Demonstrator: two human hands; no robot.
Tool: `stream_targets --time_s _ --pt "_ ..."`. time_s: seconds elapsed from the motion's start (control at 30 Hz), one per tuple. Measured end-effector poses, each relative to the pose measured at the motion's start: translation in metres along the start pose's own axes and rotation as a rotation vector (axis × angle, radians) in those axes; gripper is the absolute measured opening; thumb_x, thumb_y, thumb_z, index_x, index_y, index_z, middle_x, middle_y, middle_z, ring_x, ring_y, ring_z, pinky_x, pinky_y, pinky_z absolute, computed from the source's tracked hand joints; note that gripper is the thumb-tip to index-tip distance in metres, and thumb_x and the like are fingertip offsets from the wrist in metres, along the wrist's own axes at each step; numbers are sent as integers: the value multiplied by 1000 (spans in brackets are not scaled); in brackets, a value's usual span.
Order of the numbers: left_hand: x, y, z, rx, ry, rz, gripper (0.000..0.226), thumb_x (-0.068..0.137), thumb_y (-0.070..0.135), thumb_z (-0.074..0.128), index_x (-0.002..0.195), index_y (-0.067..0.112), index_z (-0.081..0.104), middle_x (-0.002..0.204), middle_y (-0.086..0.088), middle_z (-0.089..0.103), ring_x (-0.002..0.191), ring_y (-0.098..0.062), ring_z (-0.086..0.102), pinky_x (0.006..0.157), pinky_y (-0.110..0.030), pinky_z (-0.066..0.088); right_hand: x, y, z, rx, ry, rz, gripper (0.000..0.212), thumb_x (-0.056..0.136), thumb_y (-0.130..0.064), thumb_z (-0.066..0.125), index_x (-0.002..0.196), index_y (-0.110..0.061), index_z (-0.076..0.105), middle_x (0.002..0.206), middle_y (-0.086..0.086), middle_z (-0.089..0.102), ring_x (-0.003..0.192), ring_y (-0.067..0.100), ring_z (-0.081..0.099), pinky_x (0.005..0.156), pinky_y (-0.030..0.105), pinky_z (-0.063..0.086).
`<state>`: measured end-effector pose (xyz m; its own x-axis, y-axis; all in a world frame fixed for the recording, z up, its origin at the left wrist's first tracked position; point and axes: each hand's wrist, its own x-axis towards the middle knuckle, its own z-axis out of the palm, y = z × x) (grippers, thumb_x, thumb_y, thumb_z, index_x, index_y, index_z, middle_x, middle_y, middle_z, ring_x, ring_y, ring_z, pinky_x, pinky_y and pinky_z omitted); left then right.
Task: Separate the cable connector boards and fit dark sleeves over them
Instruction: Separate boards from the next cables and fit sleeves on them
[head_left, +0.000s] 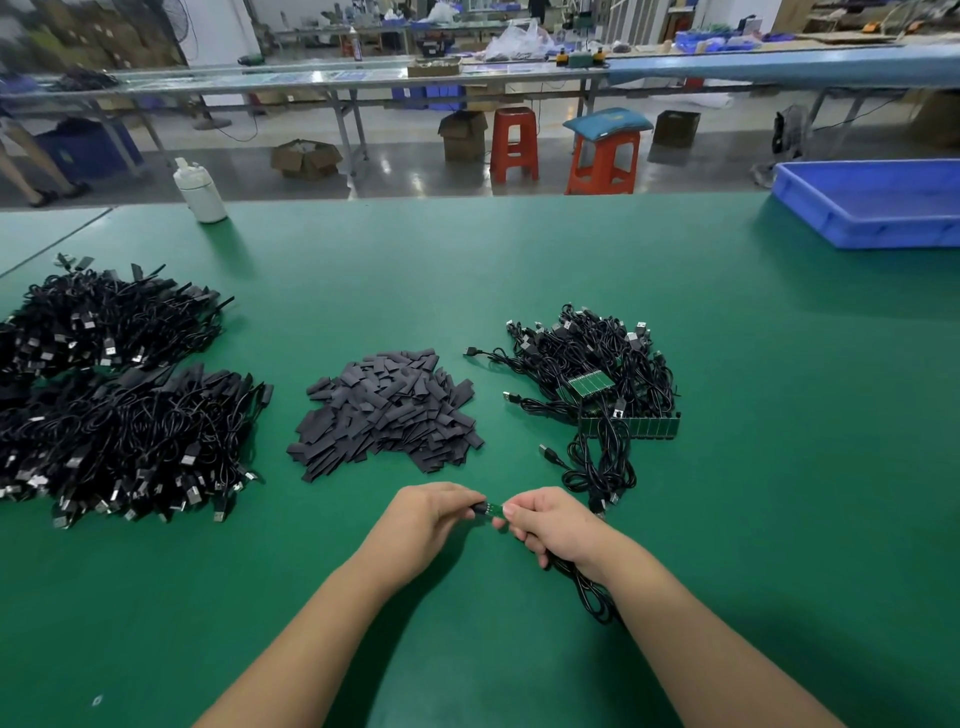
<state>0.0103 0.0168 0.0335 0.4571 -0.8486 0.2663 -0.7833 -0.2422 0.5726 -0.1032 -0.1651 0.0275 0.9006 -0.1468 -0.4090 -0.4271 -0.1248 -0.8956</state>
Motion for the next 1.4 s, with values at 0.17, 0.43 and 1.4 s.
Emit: stream_targets --time_s 0.17,0.43,1.4 --pt "1 -3 -1 -7 -23 -23 20 94 10 62 110 15 74 106 7 72 93 -4 64 88 -7 42 0 0 0 13 2 5 26 102 -23 52 102 -4 70 57 -13 56 47 6 39 44 21 42" --pt "0 0 0 61 -102 -16 23 98 15 57 117 13 70 109 3 70 96 -13 64 88 -20 47 2 0 2 -16 -24 10 32 103 -22 51 105 6 66 56 -16 59 47 7 37 45 23 45" --pt "5 7 7 273 -156 -32 25 97 34 55 118 26 66 103 4 65 94 -17 63 81 -32 50 3 2 3 28 -97 -12 25 105 -17 45 95 -6 65 71 1 60 49 9 49 51 24 50"
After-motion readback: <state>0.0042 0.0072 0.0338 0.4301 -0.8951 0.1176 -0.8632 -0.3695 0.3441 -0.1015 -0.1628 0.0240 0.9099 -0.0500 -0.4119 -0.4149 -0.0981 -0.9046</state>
